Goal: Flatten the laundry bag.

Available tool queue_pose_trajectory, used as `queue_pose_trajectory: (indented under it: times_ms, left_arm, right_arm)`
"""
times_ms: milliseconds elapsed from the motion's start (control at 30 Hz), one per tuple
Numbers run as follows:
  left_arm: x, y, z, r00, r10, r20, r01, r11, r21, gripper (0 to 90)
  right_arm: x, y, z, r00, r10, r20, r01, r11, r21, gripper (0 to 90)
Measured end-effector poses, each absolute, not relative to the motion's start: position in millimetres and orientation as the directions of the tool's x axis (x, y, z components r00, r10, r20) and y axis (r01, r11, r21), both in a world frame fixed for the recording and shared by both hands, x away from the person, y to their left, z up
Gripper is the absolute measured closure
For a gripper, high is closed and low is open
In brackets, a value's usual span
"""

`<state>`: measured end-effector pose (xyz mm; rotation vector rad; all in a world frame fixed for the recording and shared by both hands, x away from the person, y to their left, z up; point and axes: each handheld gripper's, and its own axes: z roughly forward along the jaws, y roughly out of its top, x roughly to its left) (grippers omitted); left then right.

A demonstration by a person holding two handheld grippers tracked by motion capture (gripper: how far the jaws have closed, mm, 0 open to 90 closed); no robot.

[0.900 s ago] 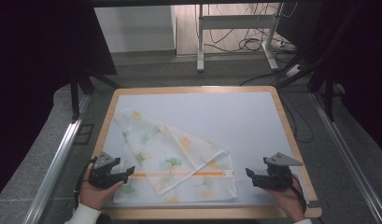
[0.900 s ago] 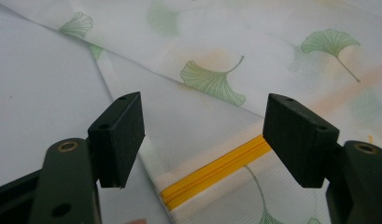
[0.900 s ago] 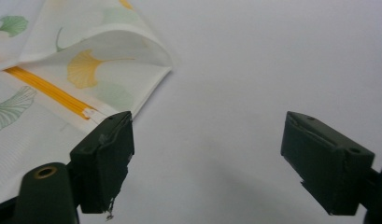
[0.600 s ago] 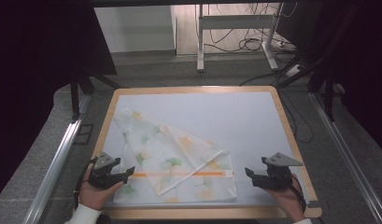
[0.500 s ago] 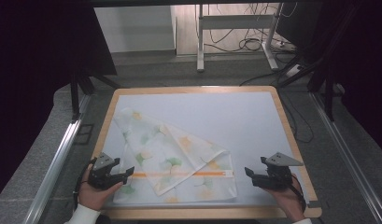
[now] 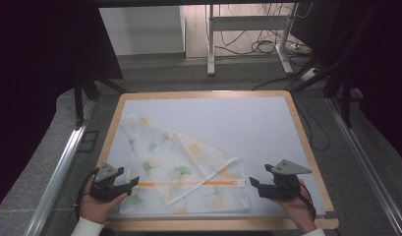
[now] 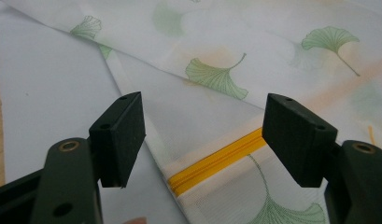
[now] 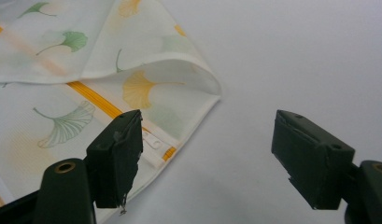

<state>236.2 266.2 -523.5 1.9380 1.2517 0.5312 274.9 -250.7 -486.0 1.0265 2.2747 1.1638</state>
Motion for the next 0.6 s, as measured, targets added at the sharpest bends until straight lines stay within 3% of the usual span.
queue_pose_trajectory:
  times_ms: [333, 600]
  left_arm:
    - [233, 269, -525, 0.427, 0.902, -0.066, 0.594, -0.225, 0.772, 30.0]
    - [233, 264, -525, 0.428, 0.901, -0.075, 0.601, -0.222, 0.768, 30.5]
  right_arm:
    - [276, -234, -482, -0.683, 0.73, 0.0, 0.425, 0.397, 0.814, 25.1]
    - [280, -194, -475, -0.748, 0.664, -0.008, 0.386, 0.444, 0.809, 25.4]
